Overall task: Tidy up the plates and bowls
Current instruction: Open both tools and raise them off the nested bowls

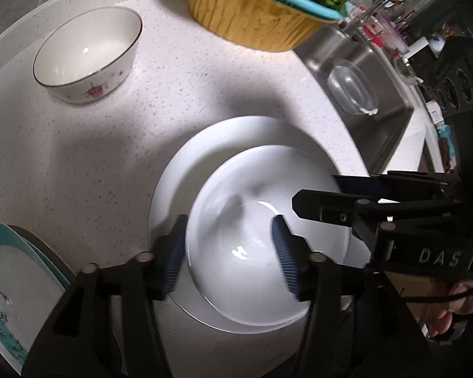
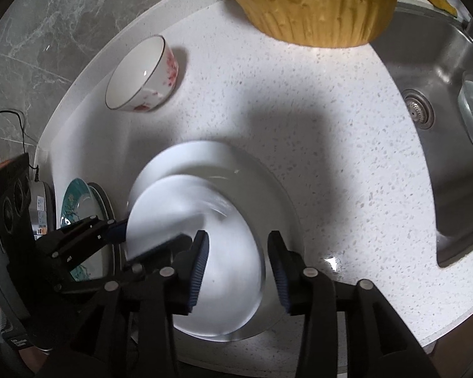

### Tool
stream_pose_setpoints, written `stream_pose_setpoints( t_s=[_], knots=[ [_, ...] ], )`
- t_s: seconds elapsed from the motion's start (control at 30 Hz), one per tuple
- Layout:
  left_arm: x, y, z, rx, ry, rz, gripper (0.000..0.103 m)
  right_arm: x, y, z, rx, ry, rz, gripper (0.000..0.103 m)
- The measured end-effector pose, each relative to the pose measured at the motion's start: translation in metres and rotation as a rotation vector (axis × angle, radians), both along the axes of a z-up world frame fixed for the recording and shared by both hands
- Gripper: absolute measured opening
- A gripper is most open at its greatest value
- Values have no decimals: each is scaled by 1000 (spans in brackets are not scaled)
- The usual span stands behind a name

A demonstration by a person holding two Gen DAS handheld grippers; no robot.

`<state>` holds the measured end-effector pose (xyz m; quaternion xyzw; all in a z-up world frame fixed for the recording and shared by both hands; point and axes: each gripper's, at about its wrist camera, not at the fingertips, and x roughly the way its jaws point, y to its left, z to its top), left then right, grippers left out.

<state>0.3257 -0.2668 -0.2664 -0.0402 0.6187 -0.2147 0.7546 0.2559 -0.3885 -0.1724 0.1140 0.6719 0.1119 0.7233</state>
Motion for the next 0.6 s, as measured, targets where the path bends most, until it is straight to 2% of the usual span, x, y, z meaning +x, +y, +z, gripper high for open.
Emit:
stream_pose_setpoints(
  t_s=[0.03, 0.13, 0.2, 0.23, 0.27, 0.33, 0.37, 0.4, 0.47, 0.5, 0.53, 0.6],
  knots=[
    [0, 1, 4, -13, -6, 4, 64, 0, -4, 4, 7, -2, -10, 46],
    [0, 14, 18, -73, -29, 34, 65, 0, -15, 20, 34, -29, -40, 51],
    [4, 30, 29, -146, -44, 85, 65, 1, -19, 34, 58, -69, -67, 62],
    [7, 41, 35, -178, -55, 125, 65, 3, -24, 44, 76, -104, -83, 64],
    [11, 53, 41, -207, -63, 160, 66, 5, -29, 55, 103, -148, -98, 69],
    [19, 73, 50, -262, -75, 225, 74, 8, -38, 75, 179, -226, -135, 84],
    [24, 86, 55, -288, -88, 264, 75, 9, -41, 80, 224, -247, -156, 96],
    [29, 99, 60, -310, -103, 292, 76, 10, -44, 83, 276, -261, -178, 102],
    [37, 119, 69, -342, -133, 320, 77, 12, -45, 86, 383, -285, -201, 102],
    [42, 129, 73, -351, -142, 339, 85, 13, -41, 87, 406, -293, -184, 102],
    [48, 139, 75, -363, -139, 360, 100, 16, -37, 88, 420, -304, -155, 102],
    [61, 152, 80, -371, -92, 349, 103, 22, -25, 86, 453, -307, -114, 102]
  ],
)
